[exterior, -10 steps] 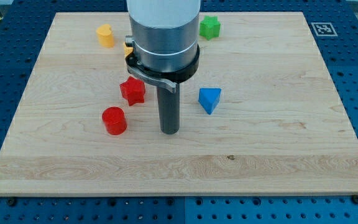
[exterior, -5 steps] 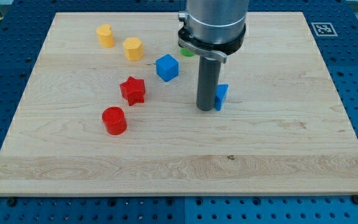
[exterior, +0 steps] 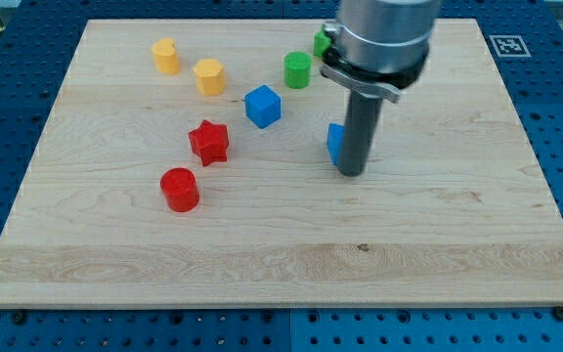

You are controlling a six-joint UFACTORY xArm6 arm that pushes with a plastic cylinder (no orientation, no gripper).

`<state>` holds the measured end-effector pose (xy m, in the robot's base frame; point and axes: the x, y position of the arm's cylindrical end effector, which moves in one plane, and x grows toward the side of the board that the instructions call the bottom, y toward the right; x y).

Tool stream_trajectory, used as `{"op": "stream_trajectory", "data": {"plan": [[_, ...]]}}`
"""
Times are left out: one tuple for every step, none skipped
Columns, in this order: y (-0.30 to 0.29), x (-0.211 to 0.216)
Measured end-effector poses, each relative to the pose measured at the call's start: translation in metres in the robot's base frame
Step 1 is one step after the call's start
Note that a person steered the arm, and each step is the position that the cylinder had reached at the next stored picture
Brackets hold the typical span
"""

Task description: Move the blue triangle to the right of the blue cube

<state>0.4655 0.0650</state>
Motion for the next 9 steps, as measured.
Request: {"op": "stream_trajectory", "data": {"plan": [[-0.019, -0.005], [-0.012, -0.004], [0.025, 0.013], [0.006, -0.004], [-0.007, -0.029], [-0.007, -0.060], [-0.006, -0.067], [0.031, -0.034], [0.073, -0.058]]}}
